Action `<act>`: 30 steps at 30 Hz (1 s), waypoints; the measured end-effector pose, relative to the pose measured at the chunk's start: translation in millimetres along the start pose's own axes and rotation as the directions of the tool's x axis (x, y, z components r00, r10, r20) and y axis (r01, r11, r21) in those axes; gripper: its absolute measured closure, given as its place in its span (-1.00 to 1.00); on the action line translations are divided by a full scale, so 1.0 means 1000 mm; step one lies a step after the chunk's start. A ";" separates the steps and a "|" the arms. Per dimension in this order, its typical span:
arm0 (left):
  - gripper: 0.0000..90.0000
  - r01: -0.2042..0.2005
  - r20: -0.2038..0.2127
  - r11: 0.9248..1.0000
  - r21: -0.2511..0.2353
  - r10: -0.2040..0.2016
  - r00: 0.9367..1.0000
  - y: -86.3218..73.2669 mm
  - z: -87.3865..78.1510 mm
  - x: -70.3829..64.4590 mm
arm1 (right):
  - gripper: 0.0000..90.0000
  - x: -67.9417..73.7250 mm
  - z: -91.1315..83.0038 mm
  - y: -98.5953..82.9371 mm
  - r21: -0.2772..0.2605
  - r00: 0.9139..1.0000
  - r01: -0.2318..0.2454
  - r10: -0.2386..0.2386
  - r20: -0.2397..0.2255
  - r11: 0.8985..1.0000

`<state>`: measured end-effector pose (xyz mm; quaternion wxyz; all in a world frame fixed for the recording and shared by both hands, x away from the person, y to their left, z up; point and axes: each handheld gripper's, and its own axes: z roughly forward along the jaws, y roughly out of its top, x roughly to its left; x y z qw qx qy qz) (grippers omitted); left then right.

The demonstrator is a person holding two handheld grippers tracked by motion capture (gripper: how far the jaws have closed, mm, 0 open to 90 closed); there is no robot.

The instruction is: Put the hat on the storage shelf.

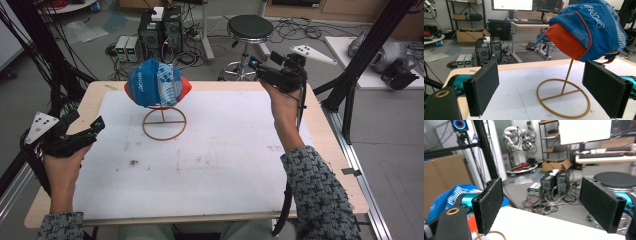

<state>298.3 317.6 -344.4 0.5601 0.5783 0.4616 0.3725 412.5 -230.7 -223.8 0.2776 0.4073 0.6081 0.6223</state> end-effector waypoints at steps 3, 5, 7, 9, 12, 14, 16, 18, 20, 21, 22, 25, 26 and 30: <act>-0.69 -0.001 -0.004 1.000 0.003 0.001 1.000 -0.001 0.000 0.000 | -0.60 -0.007 -0.014 -0.005 -0.010 1.000 0.022 -0.022 0.020 1.000; -0.69 0.000 -0.008 1.000 0.005 0.000 1.000 -0.001 0.000 0.000 | -0.61 -0.013 -0.027 -0.011 -0.008 0.999 0.032 -0.031 0.043 0.999; -0.69 -0.001 -0.011 1.000 0.008 0.001 1.000 -0.002 -0.001 0.001 | -0.61 -0.014 -0.032 -0.013 -0.007 0.998 0.037 -0.037 0.049 0.999; -0.69 -0.001 -0.016 1.000 0.010 0.001 1.000 -0.003 -0.002 0.002 | -0.62 -0.017 -0.040 -0.018 -0.004 0.997 0.049 -0.049 0.060 0.999; -0.69 0.001 -0.021 1.000 0.013 0.000 1.000 -0.003 -0.004 0.003 | -0.63 -0.022 -0.054 -0.026 -0.007 0.996 0.052 -0.051 0.072 0.999; -0.69 -0.002 -0.023 1.000 0.015 0.003 1.000 -0.004 -0.004 0.003 | -0.64 -0.025 -0.063 -0.033 -0.012 0.996 0.048 -0.047 0.079 0.999; -0.69 -0.002 -0.024 1.000 0.016 0.002 1.000 -0.004 -0.004 0.003 | -0.64 -0.028 -0.072 -0.040 -0.013 0.995 0.042 -0.041 0.087 0.999; -0.69 -0.004 -0.025 1.000 0.019 0.005 1.000 -0.005 -0.005 0.003 | -0.65 -0.030 -0.080 -0.047 -0.016 0.995 0.034 -0.033 0.090 0.999; -0.69 -0.005 -0.027 1.000 0.021 0.005 1.000 -0.005 -0.005 0.003 | -0.65 -0.032 -0.087 -0.056 -0.014 0.995 0.032 -0.030 0.096 0.999; -0.69 -0.008 -0.028 1.000 0.025 0.009 1.000 -0.005 -0.006 0.004 | -0.65 -0.033 -0.090 -0.060 -0.010 0.995 0.034 -0.033 0.100 0.999; -0.69 -0.008 -0.029 1.000 0.024 0.009 1.000 -0.006 -0.006 0.004 | -0.66 -0.033 -0.096 -0.069 -0.009 0.993 0.046 -0.045 0.107 0.999; -0.69 -0.012 -0.032 0.999 0.030 0.013 0.999 -0.007 -0.007 0.003 | -0.66 -0.033 -0.100 -0.078 -0.010 0.992 0.064 -0.062 0.109 0.998; -0.69 -0.012 -0.033 0.999 0.030 0.013 0.999 -0.007 -0.007 0.003 | -0.66 -0.032 -0.103 -0.083 -0.007 0.992 0.065 -0.064 0.112 0.998; -0.69 -0.018 -0.035 0.999 0.040 0.019 0.999 -0.010 -0.009 0.003 | -0.68 -0.030 -0.109 -0.099 0.010 0.990 0.084 -0.085 0.116 0.996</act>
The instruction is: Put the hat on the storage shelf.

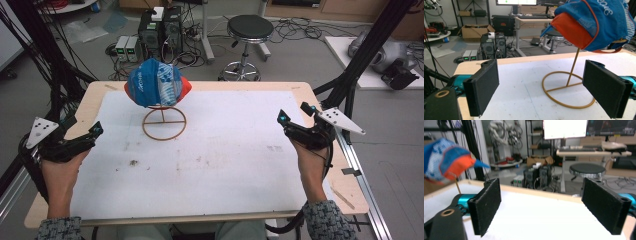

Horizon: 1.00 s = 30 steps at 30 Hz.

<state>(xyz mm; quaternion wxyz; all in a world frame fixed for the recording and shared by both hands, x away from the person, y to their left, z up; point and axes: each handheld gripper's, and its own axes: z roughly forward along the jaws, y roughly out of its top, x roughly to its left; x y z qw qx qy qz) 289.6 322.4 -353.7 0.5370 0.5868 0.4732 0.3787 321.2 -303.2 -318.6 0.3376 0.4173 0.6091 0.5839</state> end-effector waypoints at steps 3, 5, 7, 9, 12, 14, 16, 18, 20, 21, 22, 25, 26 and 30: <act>-0.69 0.000 0.001 1.000 0.006 0.000 1.000 -0.002 0.000 0.000 | -0.68 0.000 -0.005 -0.012 -0.012 1.000 -0.012 0.012 -0.004 1.000; -0.69 0.001 -0.001 1.000 0.007 -0.001 1.000 -0.003 0.000 0.001 | -0.69 -0.002 -0.009 -0.020 -0.005 1.000 -0.021 0.021 0.002 1.000; -0.69 0.000 -0.001 1.000 0.010 0.000 1.000 -0.004 0.001 0.001 | -0.69 -0.005 -0.013 -0.029 -0.007 0.999 -0.033 0.033 0.006 0.999; -0.69 -0.002 0.002 1.000 0.011 0.002 1.000 -0.004 0.002 0.000 | -0.69 -0.008 -0.017 -0.038 -0.005 0.998 -0.056 0.056 0.011 0.998; -0.69 -0.008 0.004 1.000 0.011 0.008 1.000 -0.006 0.004 -0.001 | -0.69 -0.013 -0.021 -0.050 0.000 0.998 -0.056 0.056 0.025 0.998; -0.69 -0.012 0.005 1.000 0.013 0.012 1.000 -0.007 0.006 -0.001 | -0.69 -0.016 -0.022 -0.056 0.001 0.998 -0.053 0.053 0.028 0.999; -0.69 -0.017 0.004 1.000 0.019 0.017 1.000 -0.008 0.008 -0.003 | -0.69 -0.018 -0.022 -0.060 0.017 0.998 -0.044 0.044 0.035 0.999; -0.69 -0.023 0.007 0.999 0.024 0.022 1.000 -0.008 0.010 -0.004 | -0.69 -0.019 -0.023 -0.063 0.022 0.998 -0.045 0.044 0.039 0.999; -0.69 -0.028 0.009 0.999 0.024 0.028 1.000 -0.008 0.011 -0.006 | -0.69 -0.021 -0.024 -0.067 0.025 0.998 -0.048 0.047 0.039 0.999; -0.69 -0.030 0.010 0.999 0.024 0.029 1.000 -0.008 0.011 -0.007 | -0.69 -0.022 -0.024 -0.070 0.036 0.998 -0.051 0.049 0.039 0.998; -0.69 -0.028 0.011 0.999 0.022 0.028 1.000 -0.007 0.011 -0.007 | -0.69 -0.022 -0.024 -0.070 0.036 0.998 -0.051 0.049 0.039 0.998; -0.69 -0.035 0.013 0.999 0.023 0.035 0.999 -0.007 0.011 -0.008 | -0.69 -0.021 -0.024 -0.072 0.040 0.998 -0.046 0.044 0.039 0.998; -0.69 -0.035 0.014 0.999 0.023 0.035 0.999 -0.007 0.011 -0.008 | -0.69 -0.021 -0.024 -0.072 0.039 0.998 -0.045 0.044 0.039 0.998; -0.69 -0.031 0.013 0.999 0.021 0.031 0.999 -0.007 0.011 -0.008 | -0.69 -0.020 -0.024 -0.071 0.036 0.998 -0.046 0.045 0.036 0.998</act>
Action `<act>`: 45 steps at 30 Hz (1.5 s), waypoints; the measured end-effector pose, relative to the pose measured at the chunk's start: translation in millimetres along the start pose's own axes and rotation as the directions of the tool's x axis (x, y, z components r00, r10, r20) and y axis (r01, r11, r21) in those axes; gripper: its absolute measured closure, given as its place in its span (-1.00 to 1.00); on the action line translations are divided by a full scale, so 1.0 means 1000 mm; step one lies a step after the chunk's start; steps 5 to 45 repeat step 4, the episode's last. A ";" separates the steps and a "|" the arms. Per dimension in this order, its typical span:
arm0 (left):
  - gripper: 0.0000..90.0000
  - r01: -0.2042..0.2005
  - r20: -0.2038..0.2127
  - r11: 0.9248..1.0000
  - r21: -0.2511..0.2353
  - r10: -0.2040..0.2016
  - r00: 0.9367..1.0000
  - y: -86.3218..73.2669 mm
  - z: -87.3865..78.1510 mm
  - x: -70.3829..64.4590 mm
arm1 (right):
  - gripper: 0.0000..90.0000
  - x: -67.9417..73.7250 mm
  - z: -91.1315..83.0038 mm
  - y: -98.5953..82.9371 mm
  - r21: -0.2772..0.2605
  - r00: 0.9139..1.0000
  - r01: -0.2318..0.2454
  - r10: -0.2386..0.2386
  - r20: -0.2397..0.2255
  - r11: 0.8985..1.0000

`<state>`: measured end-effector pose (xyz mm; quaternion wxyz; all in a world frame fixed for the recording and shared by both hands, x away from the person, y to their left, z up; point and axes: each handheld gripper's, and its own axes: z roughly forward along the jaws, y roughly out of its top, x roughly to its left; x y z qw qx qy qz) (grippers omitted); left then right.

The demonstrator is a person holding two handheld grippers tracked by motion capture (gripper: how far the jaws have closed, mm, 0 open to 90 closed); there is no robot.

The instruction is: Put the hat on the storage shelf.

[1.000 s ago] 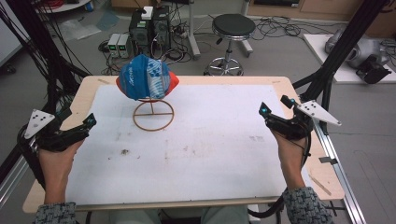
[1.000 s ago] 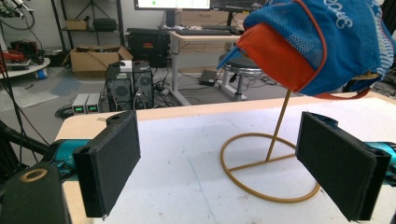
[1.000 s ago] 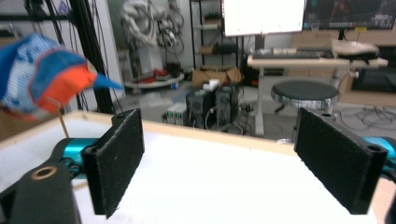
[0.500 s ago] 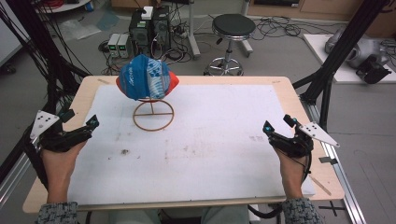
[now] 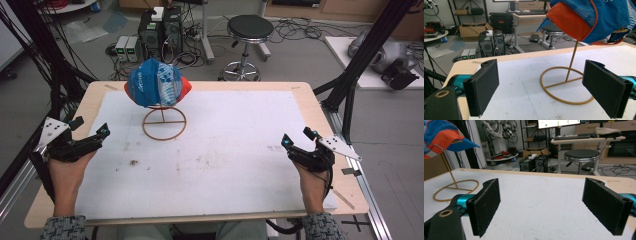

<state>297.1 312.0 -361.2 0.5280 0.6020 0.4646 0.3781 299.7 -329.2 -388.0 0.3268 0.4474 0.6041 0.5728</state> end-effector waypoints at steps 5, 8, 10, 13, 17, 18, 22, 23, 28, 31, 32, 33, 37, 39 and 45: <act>-0.69 0.001 -0.001 1.000 0.003 -0.001 1.000 0.000 -0.001 0.001 | -0.69 -0.001 0.000 -0.001 0.000 1.000 0.002 -0.002 0.001 1.000; -0.69 0.001 -0.001 1.000 0.003 -0.001 1.000 0.000 -0.001 0.001 | -0.69 -0.001 0.000 -0.001 0.000 1.000 0.002 -0.002 0.001 1.000; -0.69 0.001 -0.001 1.000 0.003 -0.001 1.000 0.000 -0.001 0.001 | -0.69 -0.001 0.000 -0.001 0.000 1.000 0.002 -0.002 0.001 1.000; -0.69 0.001 -0.001 1.000 0.003 -0.001 1.000 0.000 -0.001 0.001 | -0.69 -0.001 0.000 -0.001 0.000 1.000 0.002 -0.002 0.001 1.000; -0.69 0.001 -0.001 1.000 0.003 -0.001 1.000 0.000 -0.001 0.001 | -0.69 -0.001 0.000 -0.001 0.000 1.000 0.002 -0.002 0.001 1.000; -0.69 0.001 -0.001 1.000 0.003 -0.001 1.000 0.000 -0.001 0.001 | -0.69 -0.001 0.000 -0.001 0.000 1.000 0.002 -0.002 0.001 1.000; -0.69 0.001 -0.001 1.000 0.003 -0.001 1.000 0.000 -0.001 0.001 | -0.69 -0.001 0.000 -0.001 0.000 1.000 0.002 -0.002 0.001 1.000; -0.69 0.001 -0.001 1.000 0.003 -0.001 1.000 0.000 -0.001 0.001 | -0.69 -0.001 0.000 -0.001 0.000 1.000 0.002 -0.002 0.001 1.000; -0.69 0.001 -0.001 1.000 0.003 -0.001 1.000 0.000 -0.001 0.001 | -0.69 -0.001 0.000 -0.001 0.000 1.000 0.002 -0.002 0.001 1.000; -0.69 0.001 -0.001 1.000 0.003 -0.001 1.000 0.000 -0.001 0.001 | -0.69 -0.001 0.000 -0.001 0.000 1.000 0.002 -0.002 0.001 1.000; -0.69 0.001 -0.001 1.000 0.003 -0.001 1.000 0.000 -0.001 0.001 | -0.69 -0.001 0.000 -0.001 0.000 1.000 0.002 -0.002 0.001 1.000; -0.69 0.001 -0.001 1.000 0.003 -0.001 1.000 0.000 -0.001 0.001 | -0.69 -0.001 0.000 -0.001 0.000 1.000 0.002 -0.002 0.001 1.000; -0.69 0.001 -0.001 1.000 0.003 -0.001 1.000 0.000 -0.001 0.001 | -0.69 -0.001 0.000 -0.001 0.000 1.000 0.002 -0.002 0.001 1.000; -0.69 0.001 -0.001 1.000 0.003 -0.001 1.000 0.000 -0.001 0.001 | -0.69 -0.001 0.000 -0.001 0.000 1.000 0.002 -0.002 0.001 1.000; -0.69 0.001 -0.001 1.000 0.003 -0.001 1.000 0.000 -0.001 0.001 | -0.69 -0.001 0.000 -0.001 0.000 1.000 0.002 -0.002 0.001 1.000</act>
